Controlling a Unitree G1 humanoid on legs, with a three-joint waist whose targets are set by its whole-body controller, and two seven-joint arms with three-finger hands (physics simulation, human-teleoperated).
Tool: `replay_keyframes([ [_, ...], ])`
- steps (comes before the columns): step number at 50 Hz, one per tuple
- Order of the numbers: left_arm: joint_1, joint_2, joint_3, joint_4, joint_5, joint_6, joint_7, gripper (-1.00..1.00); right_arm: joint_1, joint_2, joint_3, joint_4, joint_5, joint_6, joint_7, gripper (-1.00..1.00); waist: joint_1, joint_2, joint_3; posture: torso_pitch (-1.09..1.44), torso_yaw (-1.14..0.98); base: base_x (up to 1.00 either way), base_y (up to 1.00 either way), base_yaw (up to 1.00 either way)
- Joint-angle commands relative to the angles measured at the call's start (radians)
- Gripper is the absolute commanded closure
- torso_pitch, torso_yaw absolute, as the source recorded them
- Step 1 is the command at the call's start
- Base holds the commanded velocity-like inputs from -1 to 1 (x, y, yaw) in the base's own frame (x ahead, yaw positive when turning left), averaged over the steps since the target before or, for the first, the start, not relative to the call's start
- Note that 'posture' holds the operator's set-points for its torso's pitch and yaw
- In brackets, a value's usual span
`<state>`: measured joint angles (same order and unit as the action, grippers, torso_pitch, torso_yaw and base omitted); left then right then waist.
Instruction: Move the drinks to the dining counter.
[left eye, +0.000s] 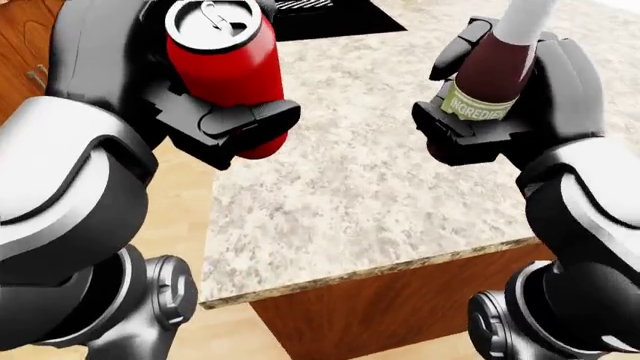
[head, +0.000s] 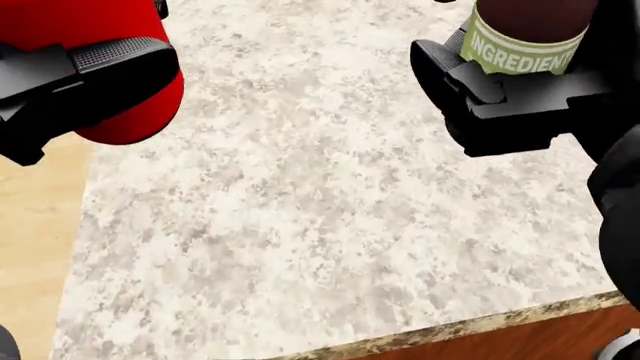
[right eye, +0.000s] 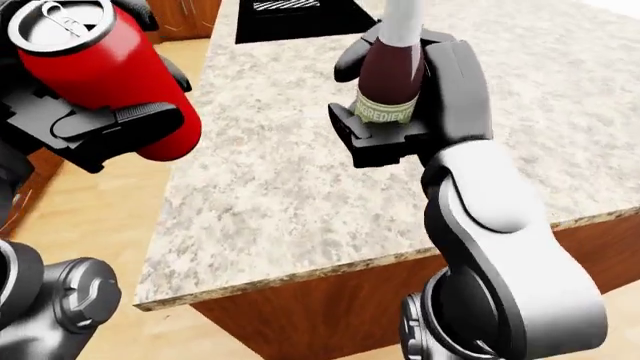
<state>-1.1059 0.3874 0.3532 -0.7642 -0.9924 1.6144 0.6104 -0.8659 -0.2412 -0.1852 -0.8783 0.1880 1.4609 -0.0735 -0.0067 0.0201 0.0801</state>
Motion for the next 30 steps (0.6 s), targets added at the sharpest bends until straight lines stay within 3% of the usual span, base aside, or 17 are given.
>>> replay_keyframes([
  [1, -0.024, 0.016, 0.019, -0.007, -0.026, 0.000, 0.041, 1.00, -0.019, -0.014, 0.012, 0.003, -0.001, -0.054, 0.000, 1.00, 0.001, -0.005, -0.034, 0.00, 0.00, 0.00, 0.00, 0.00],
  [7, -0.024, 0.064, 0.023, 0.025, -0.127, -0.027, 0.106, 1.00, 0.066, -0.024, 0.069, 0.105, -0.048, -0.162, 0.020, 1.00, -0.003, -0.008, -0.041, 0.00, 0.00, 0.00, 0.00, 0.00],
  [11, -0.008, 0.125, 0.021, 0.049, -0.253, -0.076, 0.195, 1.00, 0.091, -0.007, 0.082, 0.165, -0.089, -0.207, 0.031, 1.00, -0.005, -0.007, -0.044, 0.00, 0.00, 0.00, 0.00, 0.00],
  [18, 0.035, 0.325, -0.067, 0.093, -0.511, -0.287, 0.371, 1.00, 0.142, 0.015, 0.084, 0.277, -0.161, -0.300, 0.045, 1.00, -0.009, 0.002, -0.043, 0.00, 0.00, 0.00, 0.00, 0.00],
  [24, 0.052, 0.395, -0.102, 0.095, -0.555, -0.365, 0.390, 1.00, 0.174, 0.025, 0.074, 0.317, -0.196, -0.345, 0.060, 1.00, -0.008, 0.006, -0.042, 0.00, 0.00, 0.00, 0.00, 0.00],
  [30, 0.066, 0.408, -0.108, 0.091, -0.553, -0.384, 0.385, 1.00, 0.205, 0.039, 0.067, 0.370, -0.229, -0.424, 0.050, 1.00, -0.009, 0.013, -0.038, 0.00, 0.00, 0.00, 0.00, 0.00],
])
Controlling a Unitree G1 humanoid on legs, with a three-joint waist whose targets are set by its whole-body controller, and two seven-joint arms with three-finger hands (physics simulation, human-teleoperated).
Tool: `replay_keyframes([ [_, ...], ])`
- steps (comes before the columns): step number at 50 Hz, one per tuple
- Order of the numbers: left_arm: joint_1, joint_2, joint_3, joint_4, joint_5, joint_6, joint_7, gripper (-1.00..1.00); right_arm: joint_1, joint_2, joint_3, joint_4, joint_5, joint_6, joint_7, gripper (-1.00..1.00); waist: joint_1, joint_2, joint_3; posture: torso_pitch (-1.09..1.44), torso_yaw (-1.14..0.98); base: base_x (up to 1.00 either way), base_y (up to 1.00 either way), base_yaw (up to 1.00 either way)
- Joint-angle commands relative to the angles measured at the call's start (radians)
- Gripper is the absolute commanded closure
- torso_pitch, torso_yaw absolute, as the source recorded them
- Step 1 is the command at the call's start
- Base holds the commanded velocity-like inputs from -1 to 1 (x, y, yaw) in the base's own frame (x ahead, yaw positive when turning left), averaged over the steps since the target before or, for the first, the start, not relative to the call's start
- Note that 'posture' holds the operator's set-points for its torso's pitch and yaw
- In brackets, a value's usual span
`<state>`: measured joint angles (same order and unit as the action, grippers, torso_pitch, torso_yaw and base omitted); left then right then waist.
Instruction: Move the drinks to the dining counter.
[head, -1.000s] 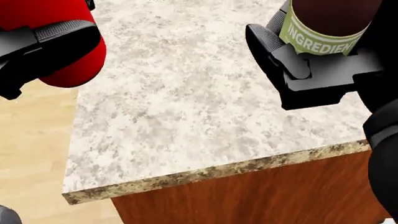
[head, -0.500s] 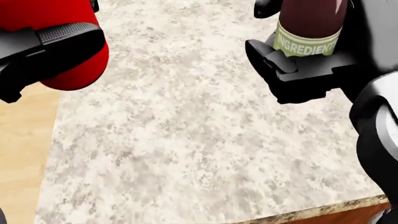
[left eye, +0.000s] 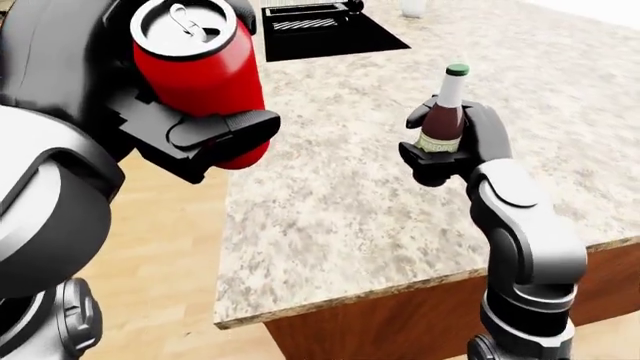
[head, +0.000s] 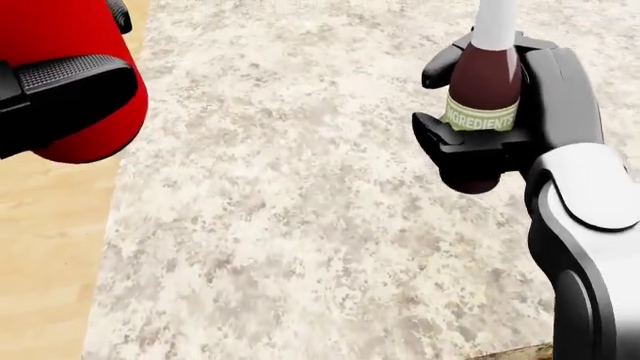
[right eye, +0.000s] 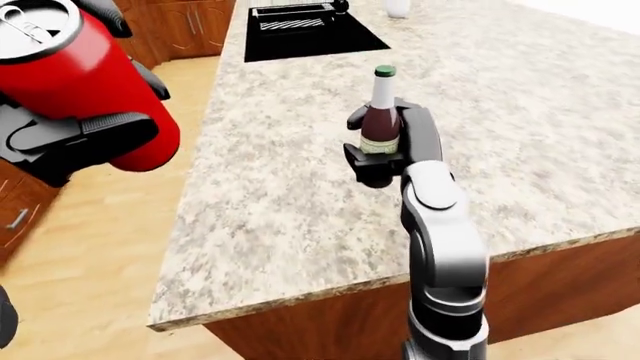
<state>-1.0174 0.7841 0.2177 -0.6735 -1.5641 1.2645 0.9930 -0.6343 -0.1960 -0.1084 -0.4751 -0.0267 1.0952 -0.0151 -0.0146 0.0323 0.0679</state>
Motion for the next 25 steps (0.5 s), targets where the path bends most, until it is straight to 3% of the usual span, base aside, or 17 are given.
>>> replay_keyframes([
  [1, -0.022, 0.013, 0.028, -0.002, 0.012, -0.036, 0.007, 1.00, -0.022, -0.005, -0.013, -0.029, -0.018, -0.066, -0.011, 1.00, -0.001, 0.001, -0.026, 0.00, 0.00, 0.00, 0.00, 0.00],
  [3, -0.026, 0.018, 0.026, 0.000, 0.003, -0.038, 0.015, 1.00, -0.007, -0.001, -0.017, -0.016, -0.024, -0.092, -0.015, 1.00, -0.001, 0.003, -0.026, 0.00, 0.00, 0.00, 0.00, 0.00],
  [8, -0.021, 0.012, 0.020, -0.006, 0.008, -0.041, 0.015, 1.00, 0.016, 0.006, -0.012, 0.015, -0.035, -0.138, -0.021, 0.63, -0.001, 0.004, -0.024, 0.00, 0.00, 0.00, 0.00, 0.00],
  [15, -0.016, 0.007, 0.024, -0.007, 0.021, -0.037, 0.004, 1.00, 0.037, 0.017, -0.005, 0.071, -0.051, -0.195, -0.021, 0.54, 0.000, 0.007, -0.024, 0.00, 0.00, 0.00, 0.00, 0.00],
  [19, -0.008, 0.002, 0.025, -0.010, 0.035, -0.035, -0.007, 1.00, 0.051, 0.023, -0.001, 0.103, -0.057, -0.231, -0.017, 0.22, 0.002, 0.007, -0.025, 0.00, 0.00, 0.00, 0.00, 0.00],
  [25, -0.010, -0.001, 0.027, -0.011, 0.032, -0.032, -0.003, 1.00, 0.073, 0.032, -0.001, 0.148, -0.065, -0.283, -0.016, 0.15, 0.006, 0.007, -0.027, 0.00, 0.00, 0.00, 0.00, 0.00],
])
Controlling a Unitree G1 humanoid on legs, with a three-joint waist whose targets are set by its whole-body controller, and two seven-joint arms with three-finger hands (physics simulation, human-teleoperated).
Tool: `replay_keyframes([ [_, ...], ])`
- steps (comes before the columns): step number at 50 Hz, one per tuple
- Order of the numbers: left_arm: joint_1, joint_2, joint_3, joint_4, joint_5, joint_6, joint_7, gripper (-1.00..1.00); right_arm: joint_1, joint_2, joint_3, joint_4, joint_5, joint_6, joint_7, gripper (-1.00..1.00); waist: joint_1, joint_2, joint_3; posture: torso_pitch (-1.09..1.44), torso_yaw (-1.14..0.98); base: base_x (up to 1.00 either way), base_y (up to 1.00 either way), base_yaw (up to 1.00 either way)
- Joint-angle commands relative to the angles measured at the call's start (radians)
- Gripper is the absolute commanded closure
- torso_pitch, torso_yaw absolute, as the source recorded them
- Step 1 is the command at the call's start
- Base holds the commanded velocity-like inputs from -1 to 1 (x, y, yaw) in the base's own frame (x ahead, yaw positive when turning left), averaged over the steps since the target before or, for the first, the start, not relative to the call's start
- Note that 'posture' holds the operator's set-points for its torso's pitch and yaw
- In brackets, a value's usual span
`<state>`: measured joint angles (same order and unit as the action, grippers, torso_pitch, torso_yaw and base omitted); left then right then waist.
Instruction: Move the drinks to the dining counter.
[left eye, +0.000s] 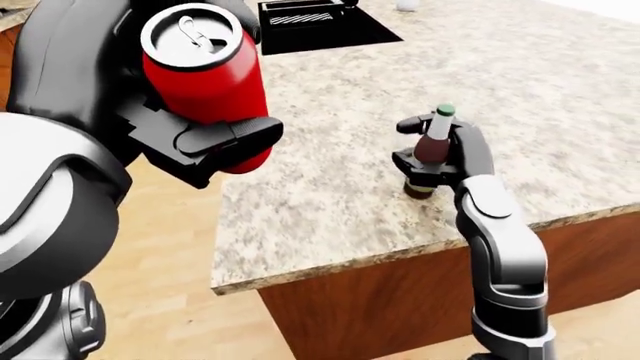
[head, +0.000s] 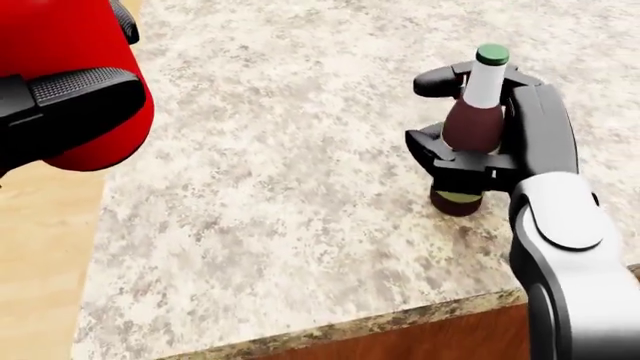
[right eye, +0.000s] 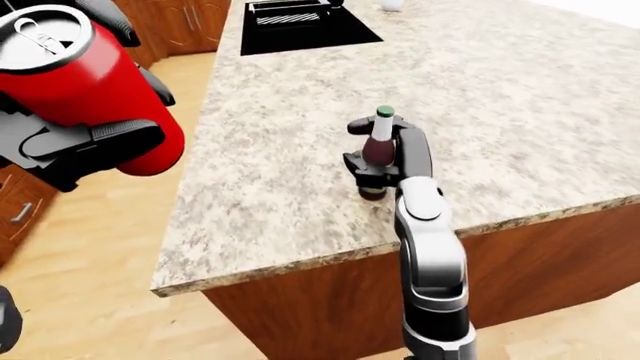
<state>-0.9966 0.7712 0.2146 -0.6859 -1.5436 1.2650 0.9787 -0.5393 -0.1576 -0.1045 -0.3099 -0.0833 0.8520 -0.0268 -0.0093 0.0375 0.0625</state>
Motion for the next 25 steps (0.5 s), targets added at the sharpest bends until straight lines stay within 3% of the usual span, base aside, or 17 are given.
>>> replay_keyframes([
  [1, -0.030, 0.012, 0.029, 0.001, 0.013, -0.033, 0.011, 1.00, -0.022, -0.006, -0.004, -0.014, -0.008, -0.041, -0.004, 0.14, 0.001, 0.001, -0.022, 0.00, 0.00, 0.00, 0.00, 0.00],
  [4, -0.032, 0.010, 0.027, 0.001, 0.013, -0.032, 0.012, 1.00, -0.019, -0.006, -0.005, -0.018, -0.010, -0.038, -0.001, 0.08, 0.002, -0.001, -0.024, 0.00, 0.00, 0.00, 0.00, 0.00],
  [5, -0.035, 0.011, 0.027, 0.003, 0.010, -0.032, 0.014, 1.00, -0.020, -0.008, -0.004, -0.017, -0.011, -0.039, 0.001, -0.10, 0.003, -0.002, -0.024, 0.00, 0.00, 0.00, 0.00, 0.00],
  [6, -0.036, 0.012, 0.027, 0.005, 0.014, -0.032, 0.011, 1.00, -0.021, -0.009, -0.004, -0.020, -0.012, -0.035, 0.003, -0.44, 0.004, -0.002, -0.025, 0.00, 0.00, 0.00, 0.00, 0.00],
  [8, -0.039, 0.012, 0.026, 0.006, 0.016, -0.030, 0.009, 1.00, -0.020, -0.009, -0.005, -0.021, -0.014, -0.033, 0.004, -0.73, 0.005, -0.003, -0.025, 0.00, 0.00, 0.00, 0.00, 0.00],
  [11, -0.054, 0.014, 0.021, 0.010, 0.003, -0.026, 0.021, 1.00, -0.020, -0.009, -0.006, -0.024, -0.016, -0.031, 0.006, -0.98, 0.006, -0.003, -0.026, 0.00, 0.00, 0.00, 0.00, 0.00],
  [14, -0.056, 0.001, 0.008, 0.008, 0.023, -0.017, 0.013, 1.00, -0.013, -0.010, -0.014, -0.014, -0.014, -0.046, 0.007, -1.00, 0.007, -0.004, -0.026, 0.00, 0.00, 0.00, 0.00, 0.00],
  [19, -0.084, -0.063, -0.016, 0.032, 0.158, 0.038, -0.073, 1.00, -0.005, -0.026, -0.041, -0.053, -0.002, -0.022, 0.008, -1.00, 0.010, -0.007, -0.029, 0.00, 0.00, 0.00, 0.00, 0.00],
  [25, -0.174, -0.198, -0.083, 0.099, 0.415, 0.111, -0.267, 1.00, 0.015, -0.044, -0.089, -0.163, 0.037, 0.044, -0.002, -1.00, 0.015, -0.018, -0.031, 0.00, 0.00, 0.00, 0.00, 0.00],
])
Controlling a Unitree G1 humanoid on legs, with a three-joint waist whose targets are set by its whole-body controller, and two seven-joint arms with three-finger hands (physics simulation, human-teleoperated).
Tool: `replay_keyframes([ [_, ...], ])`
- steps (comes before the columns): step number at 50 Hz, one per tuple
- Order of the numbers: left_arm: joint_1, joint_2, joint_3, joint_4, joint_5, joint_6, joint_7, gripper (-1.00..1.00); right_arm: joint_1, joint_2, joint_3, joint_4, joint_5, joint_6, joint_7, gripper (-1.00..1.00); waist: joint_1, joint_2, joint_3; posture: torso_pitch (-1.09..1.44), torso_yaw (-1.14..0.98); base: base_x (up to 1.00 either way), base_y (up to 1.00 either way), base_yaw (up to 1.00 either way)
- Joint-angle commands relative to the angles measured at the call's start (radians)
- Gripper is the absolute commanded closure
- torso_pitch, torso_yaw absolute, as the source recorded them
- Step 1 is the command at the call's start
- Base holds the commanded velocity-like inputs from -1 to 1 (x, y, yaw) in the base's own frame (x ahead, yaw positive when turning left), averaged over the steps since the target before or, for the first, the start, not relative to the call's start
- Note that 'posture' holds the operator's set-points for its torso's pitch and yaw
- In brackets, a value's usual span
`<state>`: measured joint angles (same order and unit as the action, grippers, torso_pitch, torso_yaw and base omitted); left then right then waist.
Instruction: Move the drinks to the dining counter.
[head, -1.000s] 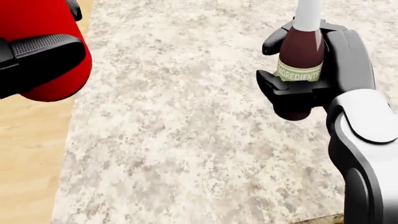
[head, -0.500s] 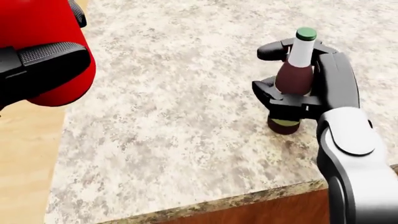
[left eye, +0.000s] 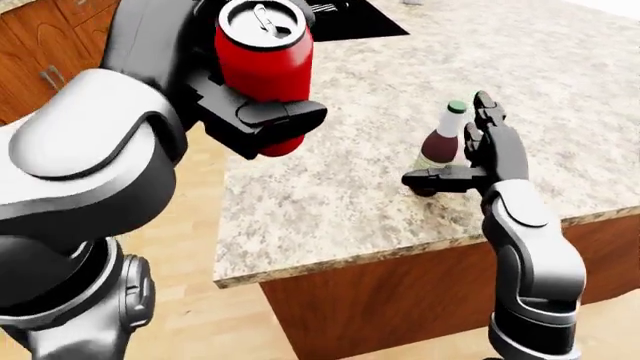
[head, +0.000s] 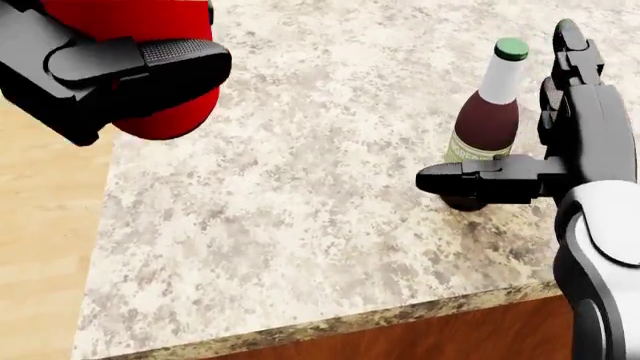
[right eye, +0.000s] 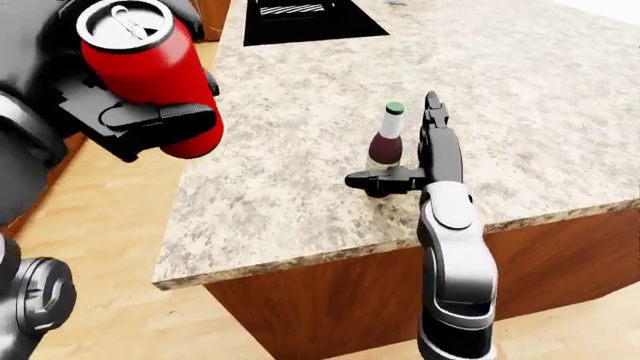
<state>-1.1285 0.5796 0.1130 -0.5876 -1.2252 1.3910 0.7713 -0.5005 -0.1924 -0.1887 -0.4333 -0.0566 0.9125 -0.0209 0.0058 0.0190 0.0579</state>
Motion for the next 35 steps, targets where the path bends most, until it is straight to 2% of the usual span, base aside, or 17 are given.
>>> replay_keyframes([
  [1, -0.056, -0.033, 0.013, 0.016, 0.137, -0.008, -0.100, 1.00, -0.021, -0.012, -0.011, -0.056, 0.018, -0.007, -0.012, -1.00, 0.001, -0.003, -0.027, 0.00, 0.00, 0.00, 0.00, 0.00],
  [5, -0.066, -0.147, -0.039, 0.083, 0.331, -0.045, -0.261, 1.00, -0.018, -0.049, -0.064, -0.180, 0.058, 0.088, -0.009, -1.00, 0.002, -0.015, -0.029, 0.00, 0.00, 0.00, 0.00, 0.00],
  [7, -0.060, -0.181, -0.068, 0.092, 0.434, -0.057, -0.360, 1.00, -0.006, -0.064, -0.086, -0.240, 0.080, 0.133, -0.005, -1.00, 0.005, -0.020, -0.030, 0.00, 0.00, 0.00, 0.00, 0.00],
  [8, 0.051, -0.238, -0.165, 0.134, 0.564, -0.234, -0.457, 1.00, 0.013, -0.085, -0.155, -0.428, 0.126, 0.258, 0.032, -1.00, 0.006, -0.022, -0.031, 0.00, 0.00, 0.00, 0.00, 0.00],
  [9, 0.095, -0.275, -0.190, 0.152, 0.661, -0.282, -0.523, 1.00, 0.008, -0.095, -0.176, -0.467, 0.143, 0.295, 0.038, -1.00, 0.008, -0.028, -0.030, 0.00, 0.00, 0.00, 0.00, 0.00],
  [12, 0.142, -0.378, -0.194, 0.178, 0.854, -0.311, -0.651, 1.00, -0.010, -0.117, -0.210, -0.519, 0.179, 0.353, 0.039, -1.00, 0.017, -0.034, -0.034, 0.00, 0.00, 0.00, 0.00, 0.00],
  [17, 0.208, -0.499, -0.209, 0.205, 1.067, -0.364, -0.786, 1.00, -0.052, -0.148, -0.268, -0.598, 0.232, 0.450, 0.041, -1.00, 0.006, -0.053, -0.040, 0.00, 0.00, 0.00, 0.00, 0.00],
  [21, 0.245, -0.565, -0.213, 0.282, 1.184, -0.444, -0.864, 1.00, -0.078, -0.168, -0.290, -0.614, 0.272, 0.483, 0.027, -1.00, 0.010, -0.060, -0.036, 0.00, 0.00, 0.00, 0.00, 0.00],
  [26, 0.284, -0.630, -0.228, 0.353, 1.299, -0.532, -0.909, 1.00, -0.071, -0.184, -0.302, -0.614, 0.339, 0.476, -0.016, -1.00, 0.014, -0.067, -0.039, 0.00, 0.00, 0.00, 0.00, 0.00],
  [31, 0.332, -0.688, -0.234, 0.381, 1.330, -0.542, -0.938, 1.00, -0.083, -0.230, -0.360, -0.614, 0.484, 0.490, -0.086, -1.00, 0.017, -0.073, -0.040, 0.00, 0.00, 0.00, 0.00, 0.00],
  [35, 0.351, -0.709, -0.232, 0.409, 1.334, -0.554, -0.947, 1.00, -0.066, -0.267, -0.400, -0.614, 0.627, 0.481, -0.178, -1.00, 0.020, -0.079, -0.036, 0.00, 0.00, 0.00, 0.00, 0.00],
])
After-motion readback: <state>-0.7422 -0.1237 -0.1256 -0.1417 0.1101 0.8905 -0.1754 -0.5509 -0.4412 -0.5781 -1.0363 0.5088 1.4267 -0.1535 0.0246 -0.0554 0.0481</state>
